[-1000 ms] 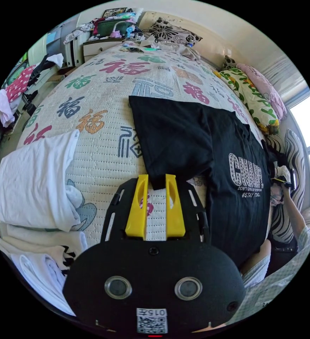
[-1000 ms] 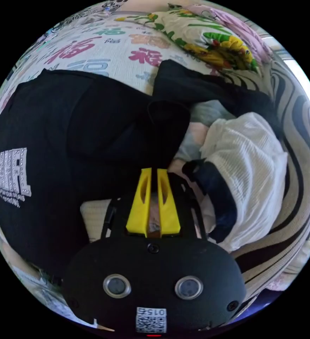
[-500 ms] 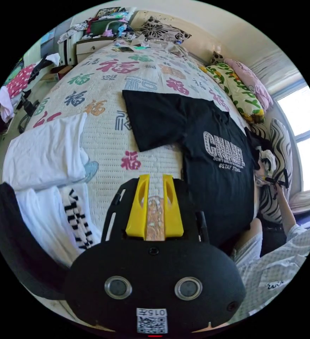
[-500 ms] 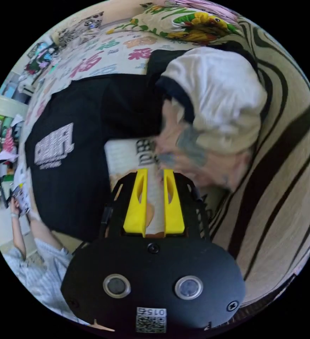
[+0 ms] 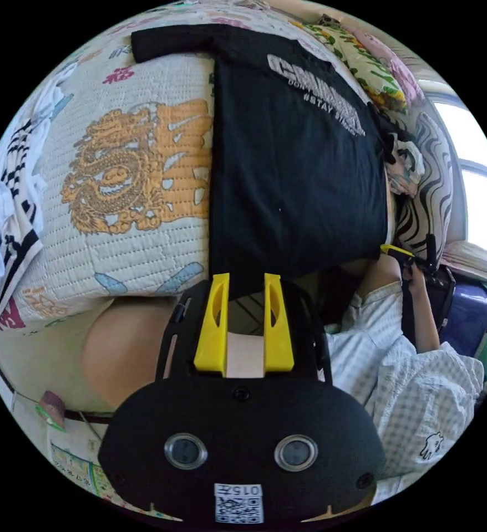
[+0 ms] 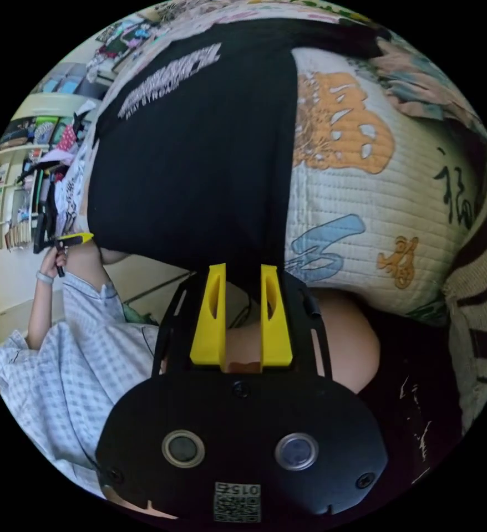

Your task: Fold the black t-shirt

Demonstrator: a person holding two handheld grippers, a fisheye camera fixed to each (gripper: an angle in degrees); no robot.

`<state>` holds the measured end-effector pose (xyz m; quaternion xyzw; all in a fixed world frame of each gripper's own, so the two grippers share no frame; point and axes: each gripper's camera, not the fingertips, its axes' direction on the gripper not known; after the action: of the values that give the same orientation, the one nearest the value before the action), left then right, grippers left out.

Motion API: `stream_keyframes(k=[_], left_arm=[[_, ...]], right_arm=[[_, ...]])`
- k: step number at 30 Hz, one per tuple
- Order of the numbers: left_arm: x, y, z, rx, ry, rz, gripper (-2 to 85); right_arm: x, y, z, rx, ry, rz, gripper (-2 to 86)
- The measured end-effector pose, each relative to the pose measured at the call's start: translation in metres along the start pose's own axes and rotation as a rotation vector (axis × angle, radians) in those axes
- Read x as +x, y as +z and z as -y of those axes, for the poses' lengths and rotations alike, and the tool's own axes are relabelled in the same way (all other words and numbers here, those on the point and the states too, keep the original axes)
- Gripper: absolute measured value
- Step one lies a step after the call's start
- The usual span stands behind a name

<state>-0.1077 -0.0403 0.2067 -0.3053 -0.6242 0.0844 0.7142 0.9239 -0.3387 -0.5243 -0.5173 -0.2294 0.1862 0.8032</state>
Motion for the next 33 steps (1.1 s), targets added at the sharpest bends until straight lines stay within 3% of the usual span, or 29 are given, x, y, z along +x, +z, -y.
stream_keyframes(k=[4, 6, 9, 14, 18, 20, 25, 33], left_arm=[[0.013, 0.077, 0.024, -0.313, -0.005, 0.075, 10.7], [0.019, 0.096, 0.031, -0.368, -0.002, 0.083, 10.3], [0.038, 0.086, 0.032, -0.221, 0.021, 0.144, 9.0], [0.059, 0.049, 0.013, 0.275, -0.038, 0.315, 8.3], [0.061, 0.093, 0.037, 0.207, -0.061, 0.224, 9.3], [0.068, 0.124, 0.044, 0.201, -0.080, 0.273, 8.9], [0.081, 0.152, 0.055, 0.153, -0.062, 0.290, 1.5], [0.081, 0.202, 0.072, 0.081, -0.057, 0.209, 0.8]], right_arm=[[0.000, 0.032, 0.009, -0.188, -0.029, -0.079, 7.6], [0.006, 0.033, 0.010, -0.196, -0.016, -0.085, 7.5], [0.015, 0.018, 0.000, -0.107, 0.007, -0.054, 7.9], [0.036, -0.015, -0.021, 0.149, 0.096, -0.090, 8.3], [0.046, 0.003, -0.009, 0.110, 0.130, -0.049, 9.7], [0.049, 0.009, -0.007, 0.116, 0.179, -0.070, 9.5], [0.062, 0.007, -0.013, 0.063, 0.121, -0.014, 1.4], [0.088, 0.009, -0.023, -0.003, 0.102, 0.010, 0.1]])
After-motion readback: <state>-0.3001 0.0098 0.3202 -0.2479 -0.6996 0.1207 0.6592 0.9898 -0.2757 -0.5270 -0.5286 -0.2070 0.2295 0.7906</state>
